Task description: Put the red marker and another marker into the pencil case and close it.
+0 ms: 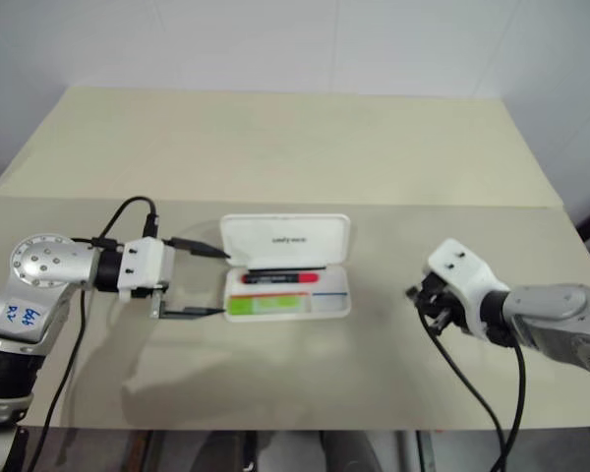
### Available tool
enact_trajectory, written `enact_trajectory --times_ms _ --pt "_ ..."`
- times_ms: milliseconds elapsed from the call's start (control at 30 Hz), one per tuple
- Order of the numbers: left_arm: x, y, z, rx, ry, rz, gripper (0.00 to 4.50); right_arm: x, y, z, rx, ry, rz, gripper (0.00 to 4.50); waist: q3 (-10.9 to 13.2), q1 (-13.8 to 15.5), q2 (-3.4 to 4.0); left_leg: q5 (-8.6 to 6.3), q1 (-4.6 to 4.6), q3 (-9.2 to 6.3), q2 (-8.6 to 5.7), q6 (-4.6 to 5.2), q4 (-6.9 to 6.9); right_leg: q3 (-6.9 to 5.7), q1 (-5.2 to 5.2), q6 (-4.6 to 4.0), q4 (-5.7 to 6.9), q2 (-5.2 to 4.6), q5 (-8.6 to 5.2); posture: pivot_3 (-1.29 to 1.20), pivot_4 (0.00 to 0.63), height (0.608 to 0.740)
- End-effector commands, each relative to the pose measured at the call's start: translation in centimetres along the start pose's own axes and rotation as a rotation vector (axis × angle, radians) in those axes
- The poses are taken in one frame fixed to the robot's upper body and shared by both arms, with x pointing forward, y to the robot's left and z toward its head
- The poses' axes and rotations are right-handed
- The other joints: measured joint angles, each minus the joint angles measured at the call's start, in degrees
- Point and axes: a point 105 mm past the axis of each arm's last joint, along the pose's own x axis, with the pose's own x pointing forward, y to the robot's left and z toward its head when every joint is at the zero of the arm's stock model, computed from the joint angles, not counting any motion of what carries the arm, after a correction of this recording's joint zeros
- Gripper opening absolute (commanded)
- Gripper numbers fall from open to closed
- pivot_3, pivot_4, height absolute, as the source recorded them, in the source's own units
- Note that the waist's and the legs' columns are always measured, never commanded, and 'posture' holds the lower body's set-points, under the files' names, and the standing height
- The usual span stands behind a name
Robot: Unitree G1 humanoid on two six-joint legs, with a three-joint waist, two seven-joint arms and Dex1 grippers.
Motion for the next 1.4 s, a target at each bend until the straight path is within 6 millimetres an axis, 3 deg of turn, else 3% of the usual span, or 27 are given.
enact_trajectory --times_ms 33,533,1000,1267,1400 --pt "-0.8 0.5 0.6 0.044 0.009 0.033 4.5 0.2 -0.2 2.0 -0.156 -0.089 0.104 0.34 0.0 -0.06 0.0 0.0 0.0 0.02 0.0 0.0 0.0 0.01 -0.02 0.0 0.02 0.0 0.0 0.0 0.15 0.74" --pt "-2.1 0.9 0.5 0.046 0.049 0.068 4.5 5.5 1.8 6.7 -0.441 -0.169 0.364 0.34 0.01 -0.04 0.01 0.01 -0.01 0.03 -0.01 -0.01 0.14 0.0 -0.14 -0.02 0.3 0.02 -0.01 0.0 0.15 0.74" --pt "-3.4 0.9 0.2 0.039 0.096 0.105 4.5 8.0 2.5 7.0 -0.488 -0.154 0.411 0.34 0.01 -0.06 0.01 0.02 -0.01 0.04 -0.02 -0.03 0.22 -0.01 -0.17 -0.03 0.44 0.03 -0.01 0.0 0.15 0.74" --pt "-3.6 1.1 0.3 0.04 0.102 0.118 4.5 8.0 1.8 7.3 -0.496 -0.163 0.41 3.02 0.01 -0.23 0.02 0.02 0.01 0.04 -0.03 -0.04 0.22 0.0 -0.17 -0.03 0.48 0.03 -0.01 0.0 0.15 0.74" --pt "-3.6 1.2 0.3 0.043 0.102 0.122 4.5 7.6 1.3 8.9 -0.479 -0.241 0.391 4.43 0.01 -0.17 0.01 0.02 0.01 0.04 -0.03 -0.04 0.22 -0.01 -0.17 -0.03 0.48 0.03 -0.01 0.0 0.15 0.74"
